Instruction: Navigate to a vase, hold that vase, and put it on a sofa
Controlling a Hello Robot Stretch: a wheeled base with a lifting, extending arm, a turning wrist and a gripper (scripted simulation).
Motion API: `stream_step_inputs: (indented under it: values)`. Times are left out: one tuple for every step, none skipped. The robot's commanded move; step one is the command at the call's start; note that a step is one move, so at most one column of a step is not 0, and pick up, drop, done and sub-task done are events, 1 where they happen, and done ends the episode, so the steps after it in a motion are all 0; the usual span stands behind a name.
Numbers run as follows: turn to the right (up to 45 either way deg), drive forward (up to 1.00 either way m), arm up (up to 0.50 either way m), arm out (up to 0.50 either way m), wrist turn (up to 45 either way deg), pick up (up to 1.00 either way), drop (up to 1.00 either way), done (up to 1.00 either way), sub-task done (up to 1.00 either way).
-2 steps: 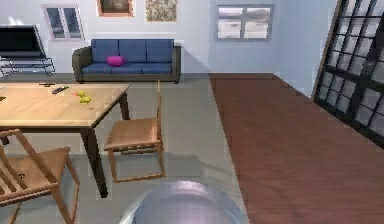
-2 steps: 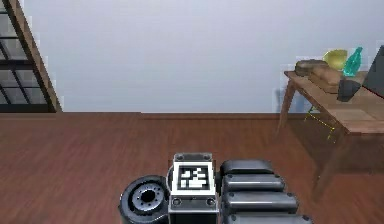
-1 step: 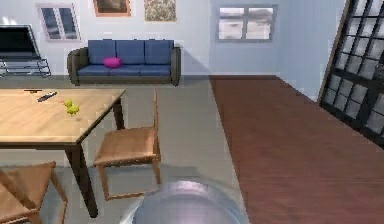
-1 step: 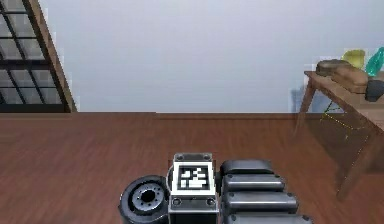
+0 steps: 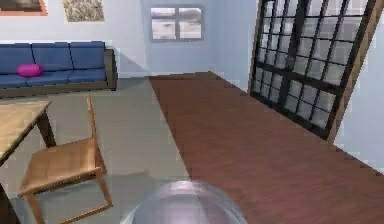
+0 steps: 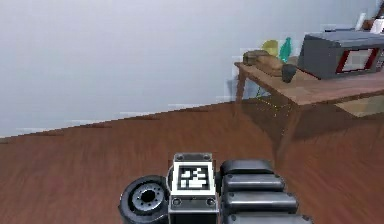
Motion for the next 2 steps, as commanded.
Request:
stream_step_inputs:
  values:
    - [0.0, 1.0, 0.0, 0.0, 0.0, 0.0, 0.0, 0.0, 0.0]
    - [9.0, 0.0, 0.0, 0.0, 0.0, 0.0, 0.0, 0.0, 0.0]
